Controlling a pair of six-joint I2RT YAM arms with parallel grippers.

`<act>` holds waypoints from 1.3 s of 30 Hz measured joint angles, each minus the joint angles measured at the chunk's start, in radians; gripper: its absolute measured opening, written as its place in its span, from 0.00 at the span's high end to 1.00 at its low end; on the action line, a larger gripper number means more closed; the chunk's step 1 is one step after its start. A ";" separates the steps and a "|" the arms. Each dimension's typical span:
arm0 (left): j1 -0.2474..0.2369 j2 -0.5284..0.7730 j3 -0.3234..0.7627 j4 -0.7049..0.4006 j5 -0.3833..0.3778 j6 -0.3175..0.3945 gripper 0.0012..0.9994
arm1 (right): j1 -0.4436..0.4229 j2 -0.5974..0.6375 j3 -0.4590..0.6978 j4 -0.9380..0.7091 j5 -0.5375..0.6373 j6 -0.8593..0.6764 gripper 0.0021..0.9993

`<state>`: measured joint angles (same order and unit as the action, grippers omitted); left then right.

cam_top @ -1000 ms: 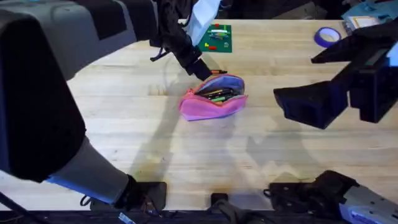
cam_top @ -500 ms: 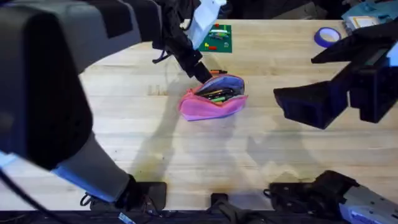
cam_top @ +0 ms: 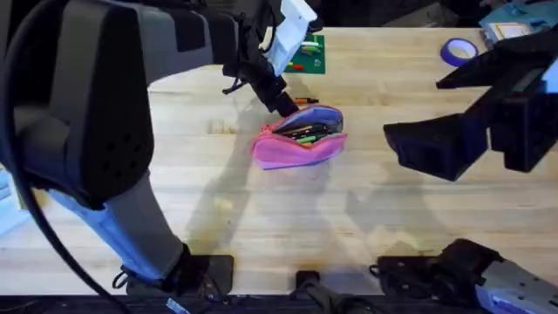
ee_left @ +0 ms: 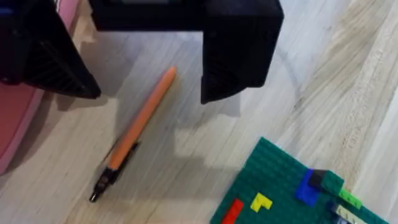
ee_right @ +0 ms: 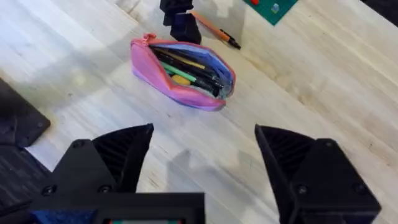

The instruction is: Unzip the bag, pick up the pens from the table one at a time and place them inside, then zip the bag closed.

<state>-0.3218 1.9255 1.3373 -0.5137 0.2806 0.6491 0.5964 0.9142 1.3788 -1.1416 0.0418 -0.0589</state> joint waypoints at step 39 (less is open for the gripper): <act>0.004 0.089 0.032 -0.006 0.094 -0.001 0.64 | 0.000 0.000 0.000 0.000 0.000 0.000 0.00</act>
<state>-0.3176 2.0140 1.3689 -0.5198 0.3749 0.6479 0.5964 0.9142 1.3788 -1.1416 0.0418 -0.0589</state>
